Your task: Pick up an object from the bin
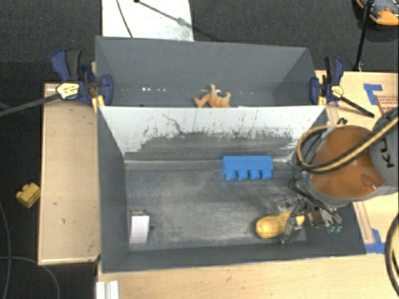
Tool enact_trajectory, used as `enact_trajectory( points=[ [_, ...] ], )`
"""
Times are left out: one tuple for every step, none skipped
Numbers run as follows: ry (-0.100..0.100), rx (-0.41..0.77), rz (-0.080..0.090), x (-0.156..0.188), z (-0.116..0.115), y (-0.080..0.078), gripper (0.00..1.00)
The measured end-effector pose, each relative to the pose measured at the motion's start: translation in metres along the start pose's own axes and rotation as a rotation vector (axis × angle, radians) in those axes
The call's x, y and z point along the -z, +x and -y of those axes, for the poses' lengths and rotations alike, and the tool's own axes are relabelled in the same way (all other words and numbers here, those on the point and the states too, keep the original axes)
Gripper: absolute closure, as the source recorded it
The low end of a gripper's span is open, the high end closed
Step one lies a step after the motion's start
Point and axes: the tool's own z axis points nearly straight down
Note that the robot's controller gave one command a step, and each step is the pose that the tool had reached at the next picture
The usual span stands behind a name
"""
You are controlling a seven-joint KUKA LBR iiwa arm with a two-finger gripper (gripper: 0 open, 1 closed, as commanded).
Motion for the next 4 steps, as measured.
enact_trajectory(
  points=[
    [0.0,0.003,0.0,0.0,0.0,0.0,1.0],
    [0.0,0.007,0.0,0.0,0.0,-0.0001,1.0],
    [0.0,0.009,0.0,0.0,0.0,-0.0001,1.0],
    [0.0,0.009,0.001,0.0,0.0,-0.0001,1.0]
  ],
)
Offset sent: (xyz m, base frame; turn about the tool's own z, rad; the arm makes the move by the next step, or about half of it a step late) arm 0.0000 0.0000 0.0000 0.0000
